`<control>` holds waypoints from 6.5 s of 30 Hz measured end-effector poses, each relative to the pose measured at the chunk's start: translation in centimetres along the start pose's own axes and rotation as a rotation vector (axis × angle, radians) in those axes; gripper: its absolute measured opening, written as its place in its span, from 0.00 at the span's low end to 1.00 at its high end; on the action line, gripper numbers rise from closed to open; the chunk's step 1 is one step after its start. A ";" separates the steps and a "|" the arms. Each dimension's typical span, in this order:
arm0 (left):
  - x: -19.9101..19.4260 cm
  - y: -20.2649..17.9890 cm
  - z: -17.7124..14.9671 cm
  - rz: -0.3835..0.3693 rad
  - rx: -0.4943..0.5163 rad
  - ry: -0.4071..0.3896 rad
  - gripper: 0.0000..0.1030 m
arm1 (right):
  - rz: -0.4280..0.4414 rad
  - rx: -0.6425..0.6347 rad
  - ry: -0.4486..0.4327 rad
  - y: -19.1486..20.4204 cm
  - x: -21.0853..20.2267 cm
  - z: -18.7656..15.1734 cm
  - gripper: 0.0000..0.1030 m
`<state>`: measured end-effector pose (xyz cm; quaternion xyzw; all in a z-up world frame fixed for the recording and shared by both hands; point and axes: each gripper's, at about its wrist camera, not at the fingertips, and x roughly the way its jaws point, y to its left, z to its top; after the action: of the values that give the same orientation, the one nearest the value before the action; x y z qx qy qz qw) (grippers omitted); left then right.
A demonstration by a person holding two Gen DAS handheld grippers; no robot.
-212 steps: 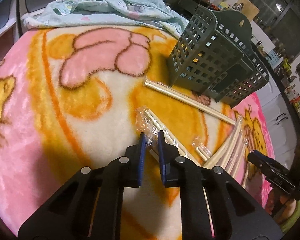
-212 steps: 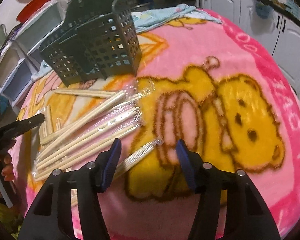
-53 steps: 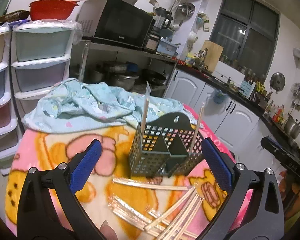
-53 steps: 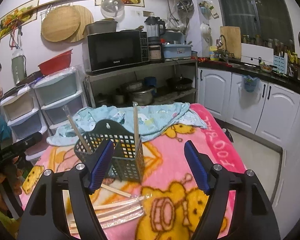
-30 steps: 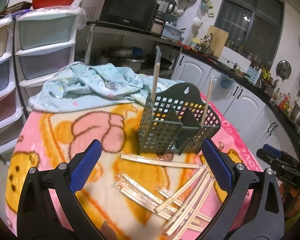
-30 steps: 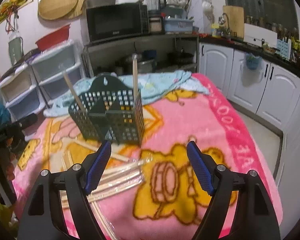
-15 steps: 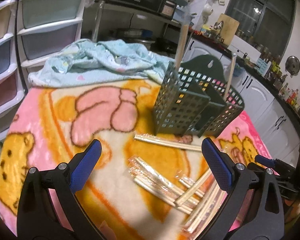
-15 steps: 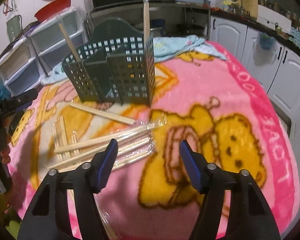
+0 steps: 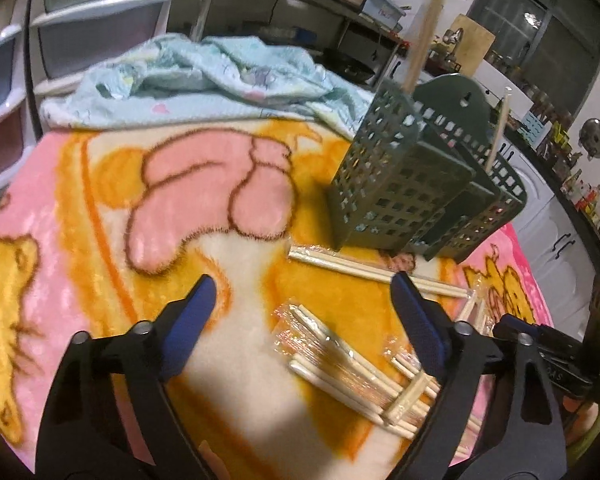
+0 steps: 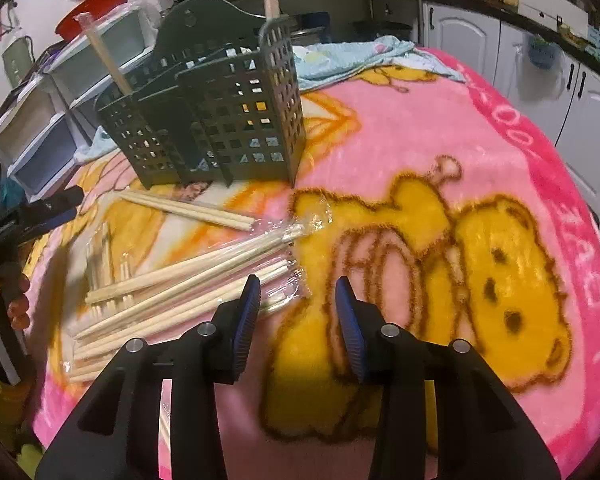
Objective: Organize utensils
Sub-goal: 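Move the left tool back to the chopstick pile while the right tool follows, then close the left tool on another chopstick while the right tool grasps one, then raise the left tool's chopstick above the caddy while the right tool carries its own, then open the left tool into the caddy while the right tool releases its chopstick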
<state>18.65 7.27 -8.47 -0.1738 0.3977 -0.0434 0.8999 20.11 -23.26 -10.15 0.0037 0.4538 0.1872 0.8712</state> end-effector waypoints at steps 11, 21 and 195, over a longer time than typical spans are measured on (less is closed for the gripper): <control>3.0 1.6 1.1 -0.048 -0.050 0.047 0.53 | 0.049 0.012 0.030 -0.4 1.3 0.1 0.12; 4.8 1.2 2.2 -0.081 -0.037 0.084 0.29 | 0.027 -0.019 0.021 -0.1 0.8 -0.2 0.03; -13.7 -11.8 9.7 -0.255 0.228 -0.346 0.90 | 0.014 0.004 -0.540 2.0 -16.5 12.6 0.70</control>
<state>17.14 1.93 11.26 -0.1247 0.2048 -0.1710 0.9557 20.91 -24.80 10.62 0.0584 0.2054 0.1844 0.9594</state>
